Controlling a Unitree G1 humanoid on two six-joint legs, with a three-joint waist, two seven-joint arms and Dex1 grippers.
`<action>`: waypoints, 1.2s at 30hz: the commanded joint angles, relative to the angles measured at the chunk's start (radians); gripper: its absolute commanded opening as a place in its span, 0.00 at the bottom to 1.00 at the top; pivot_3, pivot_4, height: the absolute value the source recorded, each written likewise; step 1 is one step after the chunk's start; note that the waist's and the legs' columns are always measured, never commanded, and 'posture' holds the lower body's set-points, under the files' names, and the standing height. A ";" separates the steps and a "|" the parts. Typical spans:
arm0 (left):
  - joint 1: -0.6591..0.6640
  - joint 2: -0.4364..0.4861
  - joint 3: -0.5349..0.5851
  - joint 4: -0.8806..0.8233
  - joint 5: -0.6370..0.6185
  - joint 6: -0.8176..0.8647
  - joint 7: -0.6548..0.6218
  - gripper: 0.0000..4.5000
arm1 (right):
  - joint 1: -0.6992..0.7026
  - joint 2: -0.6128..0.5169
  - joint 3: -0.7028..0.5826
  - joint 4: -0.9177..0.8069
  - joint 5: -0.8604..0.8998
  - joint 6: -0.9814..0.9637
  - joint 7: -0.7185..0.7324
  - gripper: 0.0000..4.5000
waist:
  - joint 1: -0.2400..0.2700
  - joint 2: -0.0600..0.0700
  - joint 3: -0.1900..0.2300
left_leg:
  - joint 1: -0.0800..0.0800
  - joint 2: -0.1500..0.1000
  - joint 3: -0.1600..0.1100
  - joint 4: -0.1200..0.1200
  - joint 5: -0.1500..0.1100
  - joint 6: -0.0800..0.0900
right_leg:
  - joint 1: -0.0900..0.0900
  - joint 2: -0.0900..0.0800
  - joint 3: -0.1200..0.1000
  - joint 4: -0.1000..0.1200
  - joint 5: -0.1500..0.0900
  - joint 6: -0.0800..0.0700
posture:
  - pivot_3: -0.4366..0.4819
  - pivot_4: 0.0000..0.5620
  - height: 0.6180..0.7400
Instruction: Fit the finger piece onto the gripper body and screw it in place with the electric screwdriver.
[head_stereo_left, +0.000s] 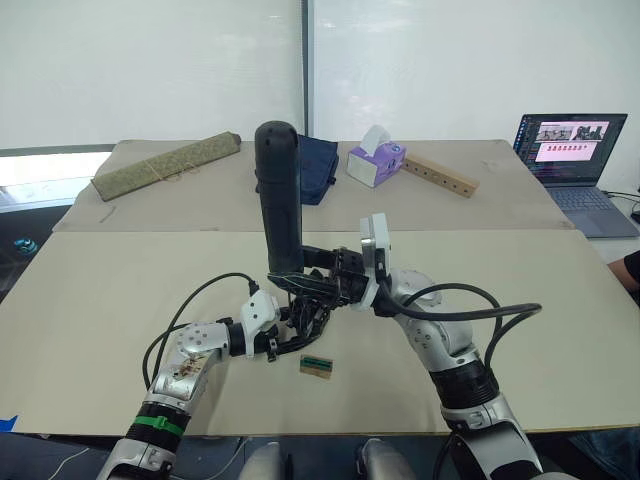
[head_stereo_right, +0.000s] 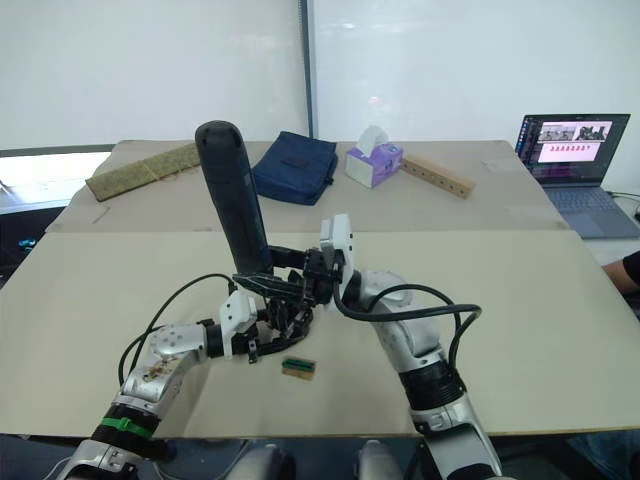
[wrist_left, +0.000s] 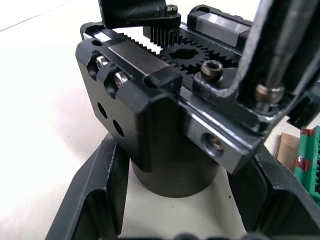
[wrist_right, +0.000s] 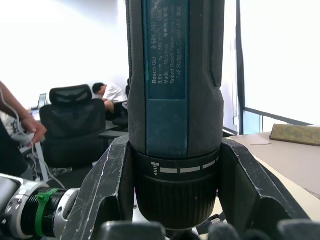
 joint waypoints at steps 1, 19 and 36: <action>0.038 0.004 -0.056 0.028 0.018 0.051 -0.029 0.50 | 0.030 -0.007 0.035 0.018 -0.027 0.033 -0.003 0.42 | 0.000 0.000 0.000 | 0.000 0.000 0.000 0.000 0.000 0.000 | 0.000 0.000 0.000 0.000 0.000 0.000 | 0.48 0.27 1.00; 0.041 -0.002 -0.058 0.027 0.018 0.053 -0.025 0.50 | 0.019 -0.012 0.107 0.027 -0.093 -0.022 0.038 0.42 | 0.000 0.000 0.000 | 0.000 0.000 0.001 0.000 0.000 0.000 | 0.000 0.000 0.000 0.000 0.000 0.001 | 0.48 0.27 1.00; 0.033 -0.006 -0.057 0.035 0.019 0.051 -0.025 0.50 | 0.029 -0.091 0.153 0.054 -0.178 -0.056 0.048 0.42 | 0.001 0.002 -0.004 | 0.003 -0.001 0.001 -0.001 0.000 0.000 | 0.003 -0.001 0.000 0.000 -0.001 0.001 | 0.48 0.27 1.00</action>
